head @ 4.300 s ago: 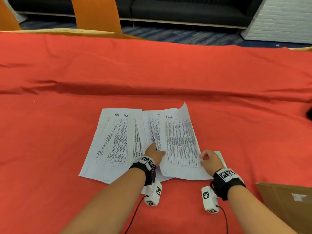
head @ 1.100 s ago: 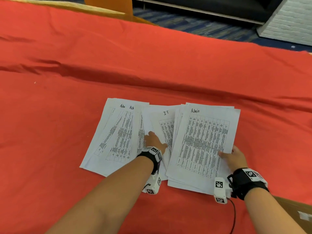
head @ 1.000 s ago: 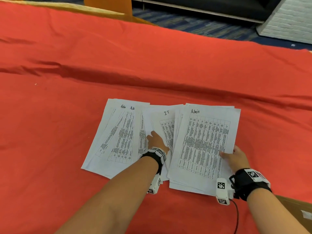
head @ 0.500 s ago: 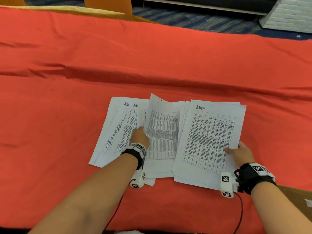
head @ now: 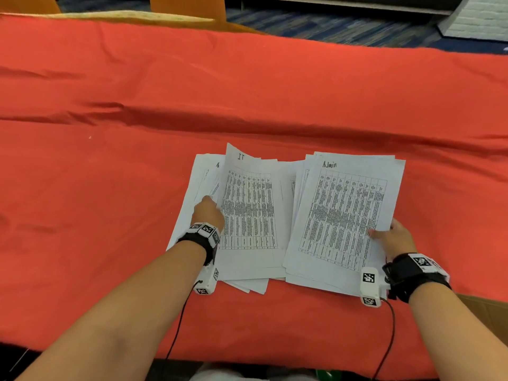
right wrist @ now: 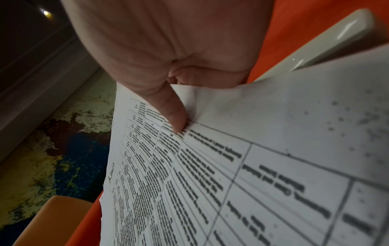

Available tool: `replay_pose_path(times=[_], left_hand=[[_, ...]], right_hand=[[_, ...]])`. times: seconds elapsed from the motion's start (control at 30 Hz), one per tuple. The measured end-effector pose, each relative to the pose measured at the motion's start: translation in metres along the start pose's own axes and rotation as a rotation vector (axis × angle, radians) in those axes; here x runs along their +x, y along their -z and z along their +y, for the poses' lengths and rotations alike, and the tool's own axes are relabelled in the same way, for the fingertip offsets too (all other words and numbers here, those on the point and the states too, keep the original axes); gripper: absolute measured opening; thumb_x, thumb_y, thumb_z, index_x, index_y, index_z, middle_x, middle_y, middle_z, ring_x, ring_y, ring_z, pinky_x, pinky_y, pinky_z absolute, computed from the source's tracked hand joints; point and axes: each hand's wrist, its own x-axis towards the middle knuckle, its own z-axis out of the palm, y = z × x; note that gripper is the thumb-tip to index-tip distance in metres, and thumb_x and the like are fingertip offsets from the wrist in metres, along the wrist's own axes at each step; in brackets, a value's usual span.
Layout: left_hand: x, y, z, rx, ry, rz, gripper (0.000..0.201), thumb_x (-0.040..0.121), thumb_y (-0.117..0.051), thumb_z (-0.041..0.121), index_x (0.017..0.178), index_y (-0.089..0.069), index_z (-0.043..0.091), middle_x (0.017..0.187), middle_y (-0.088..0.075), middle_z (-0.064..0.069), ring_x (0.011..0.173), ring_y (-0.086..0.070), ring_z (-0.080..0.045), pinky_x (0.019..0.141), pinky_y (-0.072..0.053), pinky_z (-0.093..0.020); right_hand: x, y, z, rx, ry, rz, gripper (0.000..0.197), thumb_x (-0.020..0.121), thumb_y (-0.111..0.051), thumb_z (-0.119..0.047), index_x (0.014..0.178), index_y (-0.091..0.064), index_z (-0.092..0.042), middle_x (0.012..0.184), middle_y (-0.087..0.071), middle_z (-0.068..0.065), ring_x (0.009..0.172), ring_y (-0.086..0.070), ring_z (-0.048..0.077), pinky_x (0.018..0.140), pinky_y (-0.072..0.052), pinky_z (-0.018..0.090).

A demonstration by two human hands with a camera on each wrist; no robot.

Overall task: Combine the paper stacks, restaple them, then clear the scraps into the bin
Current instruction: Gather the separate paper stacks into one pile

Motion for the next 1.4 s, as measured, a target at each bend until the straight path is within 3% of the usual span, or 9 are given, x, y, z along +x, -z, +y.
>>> replay_pose_path(times=[0.17, 0.33, 0.57, 0.73, 0.83, 0.97, 1.13, 1.27, 1.4], left_hand=[[-0.001, 0.002, -0.005, -0.256, -0.054, 0.002, 0.011, 0.092, -0.041, 0.002, 0.094, -0.046, 0.012, 0.084, -0.053, -0.007, 0.072, -0.050, -0.025, 0.052, -0.037, -0.025], [-0.026, -0.006, 0.005, -0.513, -0.038, -0.150, 0.015, 0.091, -0.053, 0.002, 0.099, -0.047, 0.013, 0.100, -0.056, -0.001, 0.086, -0.053, -0.017, 0.066, -0.040, -0.016], [-0.054, -0.039, 0.023, -0.665, -0.022, -0.390, 0.019, 0.084, -0.065, 0.009, 0.094, -0.056, 0.022, 0.109, -0.067, -0.011, 0.097, -0.064, -0.025, 0.093, -0.052, -0.043], [-0.059, -0.044, 0.030, -0.651, -0.115, -0.508, 0.023, 0.086, -0.057, -0.003, 0.085, -0.054, 0.020, 0.092, -0.069, -0.002, 0.084, -0.063, -0.017, 0.075, -0.052, -0.024], [-0.052, -0.041, 0.026, -0.407, -0.181, -0.367, 0.014, 0.086, -0.060, 0.005, 0.091, -0.056, 0.017, 0.100, -0.060, 0.001, 0.094, -0.056, -0.017, 0.077, -0.047, -0.022], [-0.029, -0.036, 0.006, -0.060, 0.028, -0.070, 0.035, 0.084, -0.065, 0.021, 0.116, -0.053, 0.013, 0.125, -0.044, -0.011, 0.118, -0.042, -0.027, 0.092, -0.045, -0.037], [-0.021, -0.037, -0.004, -0.041, 0.204, -0.130, 0.072, 0.077, -0.074, 0.013, 0.134, -0.031, 0.007, 0.133, -0.038, -0.018, 0.123, -0.041, -0.032, 0.101, -0.043, -0.040], [-0.024, -0.039, -0.004, -0.197, 0.106, -0.115, 0.058, 0.081, -0.057, -0.005, 0.130, -0.028, 0.008, 0.116, -0.055, -0.018, 0.101, -0.059, -0.031, 0.088, -0.052, -0.045], [-0.026, -0.031, 0.000, -0.316, 0.051, -0.120, 0.049, 0.092, -0.042, -0.001, 0.140, -0.033, 0.007, 0.128, -0.053, -0.017, 0.108, -0.057, -0.031, 0.088, -0.047, -0.031]], right_hand=[[-0.001, 0.001, -0.004, 0.104, -0.015, -0.034, 0.039, 0.083, -0.064, 0.005, 0.114, -0.061, -0.017, 0.118, -0.065, 0.012, 0.110, -0.062, 0.034, 0.101, -0.045, 0.054], [-0.010, -0.021, -0.016, 0.234, -0.047, -0.174, 0.042, 0.084, -0.057, 0.012, 0.122, -0.057, -0.007, 0.120, -0.065, 0.016, 0.105, -0.064, 0.035, 0.095, -0.048, 0.053], [-0.022, -0.053, -0.011, 0.212, -0.003, -0.251, 0.045, 0.086, -0.057, 0.011, 0.125, -0.050, -0.010, 0.121, -0.063, 0.013, 0.111, -0.061, 0.033, 0.102, -0.044, 0.054], [-0.026, -0.053, -0.003, 0.011, 0.022, -0.171, 0.062, 0.079, -0.070, 0.005, 0.125, -0.037, -0.021, 0.099, -0.061, -0.005, 0.093, -0.061, 0.017, 0.097, -0.048, 0.046], [-0.026, -0.044, -0.002, -0.021, 0.054, -0.106, 0.067, 0.077, -0.072, 0.005, 0.131, -0.038, -0.018, 0.109, -0.062, 0.000, 0.104, -0.060, 0.024, 0.098, -0.047, 0.046], [-0.022, -0.024, 0.002, -0.033, 0.067, -0.051, 0.044, 0.083, -0.065, 0.003, 0.124, -0.059, -0.013, 0.119, -0.066, 0.009, 0.108, -0.063, 0.031, 0.099, -0.047, 0.051], [-0.021, -0.004, 0.009, 0.033, 0.040, 0.051, 0.041, 0.085, -0.063, 0.002, 0.123, -0.059, -0.011, 0.123, -0.065, 0.013, 0.109, -0.062, 0.033, 0.099, -0.047, 0.054], [-0.020, 0.001, 0.010, 0.096, -0.008, 0.080, 0.041, 0.084, -0.063, 0.004, 0.122, -0.059, -0.011, 0.119, -0.065, 0.012, 0.111, -0.061, 0.034, 0.100, -0.046, 0.054], [-0.022, -0.001, 0.006, 0.172, -0.039, 0.050, 0.034, 0.084, -0.061, 0.007, 0.108, -0.063, -0.018, 0.109, -0.067, 0.008, 0.112, -0.061, 0.035, 0.101, -0.045, 0.054]])
